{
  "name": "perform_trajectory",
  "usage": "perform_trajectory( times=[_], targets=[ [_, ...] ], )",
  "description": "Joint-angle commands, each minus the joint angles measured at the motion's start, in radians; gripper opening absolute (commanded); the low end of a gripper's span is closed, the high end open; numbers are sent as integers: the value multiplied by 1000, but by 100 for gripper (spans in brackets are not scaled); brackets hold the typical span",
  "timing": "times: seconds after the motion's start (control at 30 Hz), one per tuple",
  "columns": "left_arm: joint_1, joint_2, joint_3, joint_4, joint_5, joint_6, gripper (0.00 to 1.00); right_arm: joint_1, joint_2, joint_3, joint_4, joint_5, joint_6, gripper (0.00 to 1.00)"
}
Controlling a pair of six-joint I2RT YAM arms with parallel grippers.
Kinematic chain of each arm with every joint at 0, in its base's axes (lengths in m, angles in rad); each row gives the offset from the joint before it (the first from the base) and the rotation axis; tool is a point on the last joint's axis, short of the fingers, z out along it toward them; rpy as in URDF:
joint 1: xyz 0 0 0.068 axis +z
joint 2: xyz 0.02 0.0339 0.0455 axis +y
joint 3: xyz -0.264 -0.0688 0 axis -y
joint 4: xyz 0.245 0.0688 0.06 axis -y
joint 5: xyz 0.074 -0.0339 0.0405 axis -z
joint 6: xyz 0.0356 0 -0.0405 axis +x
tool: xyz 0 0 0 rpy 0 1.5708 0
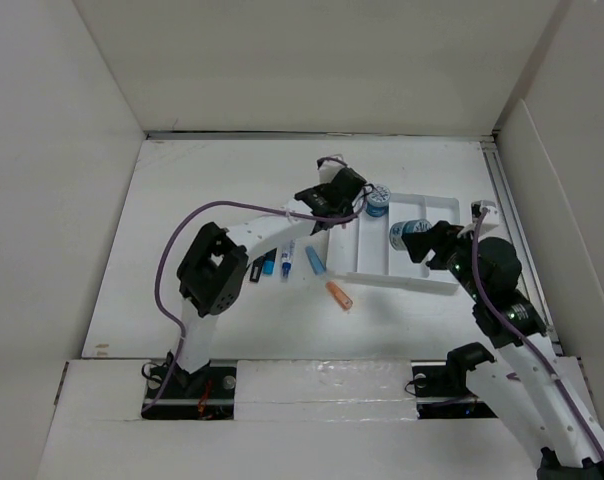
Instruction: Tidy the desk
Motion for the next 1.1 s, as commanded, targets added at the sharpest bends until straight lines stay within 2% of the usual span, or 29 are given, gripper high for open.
perform_trajectory(
  times=[0.0, 0.17, 0.3, 0.47, 0.53, 0.57, 0.6, 0.8, 0.97, 1.07],
  targets=[
    [45, 19, -21, 74, -35, 18, 0, 10, 32, -8, 115, 30, -9, 40],
    [65, 110, 60, 60, -64, 50, 0, 10, 143, -11, 172, 18, -8, 39],
    [65, 165, 120, 60, -49, 93, 4, 37, 250, 0, 215, 27, -3, 39],
    [65, 154, 103, 103, -20, 132, 5, 87, 345, 24, 252, 77, 2, 39],
    [65, 153, 100, 105, -15, 133, 8, 97, 379, 35, 260, 96, 3, 39],
    [65, 153, 99, 105, 0, 138, 19, 97, 391, 37, 260, 99, 3, 39],
    [65, 157, 106, 102, 9, 139, 24, 106, 400, 41, 260, 110, 5, 39],
    [65, 159, 123, 69, -26, 138, 41, 107, 454, 47, 292, 125, 3, 39],
    [65, 92, 68, 108, -60, 126, 41, 116, 503, 52, 313, 128, 3, 39],
    [65, -25, -54, 216, -61, 112, 38, 127, 560, 73, 318, 140, -3, 39]
  ],
)
